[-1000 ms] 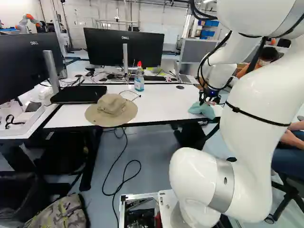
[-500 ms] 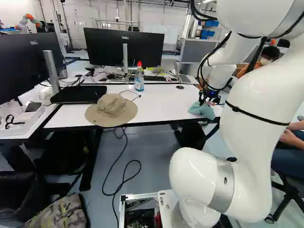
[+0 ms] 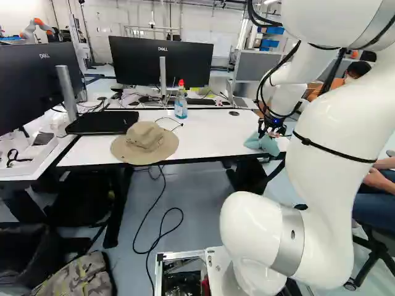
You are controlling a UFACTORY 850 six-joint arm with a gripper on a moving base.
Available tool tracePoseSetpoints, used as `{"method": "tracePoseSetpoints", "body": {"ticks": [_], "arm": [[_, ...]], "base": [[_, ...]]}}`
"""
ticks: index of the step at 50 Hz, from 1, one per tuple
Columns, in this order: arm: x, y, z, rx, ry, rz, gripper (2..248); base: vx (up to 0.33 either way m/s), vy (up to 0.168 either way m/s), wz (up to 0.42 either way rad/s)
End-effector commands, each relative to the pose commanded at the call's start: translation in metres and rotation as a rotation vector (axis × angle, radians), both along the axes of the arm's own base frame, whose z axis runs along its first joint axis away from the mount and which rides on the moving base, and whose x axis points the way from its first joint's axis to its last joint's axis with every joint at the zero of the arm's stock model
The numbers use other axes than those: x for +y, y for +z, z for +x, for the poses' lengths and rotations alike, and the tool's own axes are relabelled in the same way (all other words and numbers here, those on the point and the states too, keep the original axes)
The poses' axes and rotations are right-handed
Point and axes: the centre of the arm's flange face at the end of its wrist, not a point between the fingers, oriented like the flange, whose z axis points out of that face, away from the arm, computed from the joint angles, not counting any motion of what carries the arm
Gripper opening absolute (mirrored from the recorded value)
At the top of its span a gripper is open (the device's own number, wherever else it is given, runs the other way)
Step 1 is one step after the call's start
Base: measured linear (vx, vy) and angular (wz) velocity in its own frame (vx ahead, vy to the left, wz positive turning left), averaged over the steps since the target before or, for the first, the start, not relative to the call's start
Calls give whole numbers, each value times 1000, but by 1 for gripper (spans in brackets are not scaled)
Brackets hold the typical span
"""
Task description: Clean the table with the green towel
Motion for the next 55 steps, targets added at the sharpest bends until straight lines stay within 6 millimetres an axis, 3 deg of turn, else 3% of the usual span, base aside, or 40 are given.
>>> {"method": "tracePoseSetpoints", "body": {"ticks": [43,55], "arm": [[2,-1,-2,20,2,14,47],[15,-1,2,21,28,14,47]], "base": [[0,0,0],[0,0,0]]}}
